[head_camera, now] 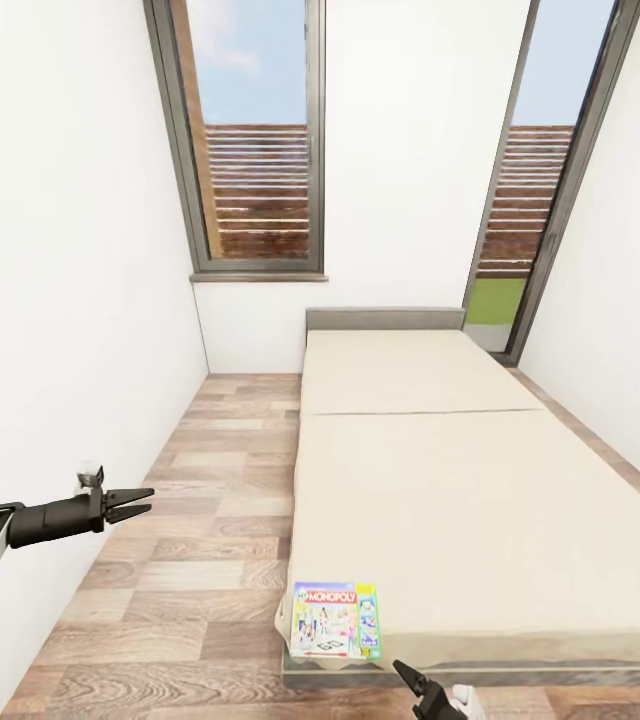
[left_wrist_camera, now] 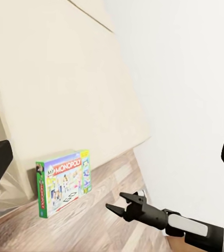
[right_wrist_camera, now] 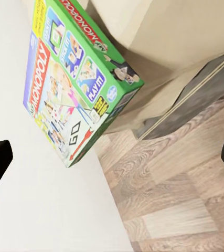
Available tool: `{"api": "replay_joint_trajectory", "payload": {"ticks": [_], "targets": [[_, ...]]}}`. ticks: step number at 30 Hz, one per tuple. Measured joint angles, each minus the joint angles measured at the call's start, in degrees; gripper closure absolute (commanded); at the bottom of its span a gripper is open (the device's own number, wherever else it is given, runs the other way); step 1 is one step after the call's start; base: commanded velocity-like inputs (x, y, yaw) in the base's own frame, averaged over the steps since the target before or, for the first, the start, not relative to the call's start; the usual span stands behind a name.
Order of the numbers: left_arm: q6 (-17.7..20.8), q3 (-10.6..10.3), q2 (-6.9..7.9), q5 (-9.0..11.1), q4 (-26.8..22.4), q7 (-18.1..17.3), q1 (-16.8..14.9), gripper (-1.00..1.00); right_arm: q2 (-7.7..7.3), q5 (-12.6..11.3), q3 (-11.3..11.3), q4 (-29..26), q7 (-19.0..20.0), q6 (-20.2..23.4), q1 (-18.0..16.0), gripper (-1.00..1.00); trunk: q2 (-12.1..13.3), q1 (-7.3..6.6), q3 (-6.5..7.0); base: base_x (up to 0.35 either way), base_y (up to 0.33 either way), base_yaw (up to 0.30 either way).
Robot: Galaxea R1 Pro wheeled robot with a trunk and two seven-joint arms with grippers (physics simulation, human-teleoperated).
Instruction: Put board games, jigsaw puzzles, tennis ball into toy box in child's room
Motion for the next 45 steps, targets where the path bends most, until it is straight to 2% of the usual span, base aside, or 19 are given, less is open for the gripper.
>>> {"api": "replay_joint_trajectory", "payload": {"ticks": [7,17,32,45], "targets": [[0.00,-0.06,-0.03,0.00,0.00,0.00,0.02,-1.00,0.59,-0.26,-0.44,0.00,-0.01,-0.40,-0.02,-1.00,-2.81,1.54,-1.26,0.000,0.000,0.000],[0.00,-0.13,0.00,0.00,0.00,0.00,-0.02,-1.00,0.62,-0.52,-0.71,0.01,-0.08,-3.61,-0.03,-1.00,-6.82,3.74,-3.05,0.000,0.000,0.000],[-0.09,-0.15,0.01,0.00,0.00,0.00,-0.01,-1.00,0.99,-0.04,0.00,-0.05,1.15,-3.75,-0.03,-1.00,-12.84,7.03,-5.75,0.000,0.000,0.000],[-0.09,-0.09,-0.04,0.00,0.00,0.00,-0.01,-1.00,2.63,0.43,2.26,-0.87,4.34,-3.46,-0.06,-1.00,-13.24,7.25,-5.93,0.000,0.000,0.000]]}}
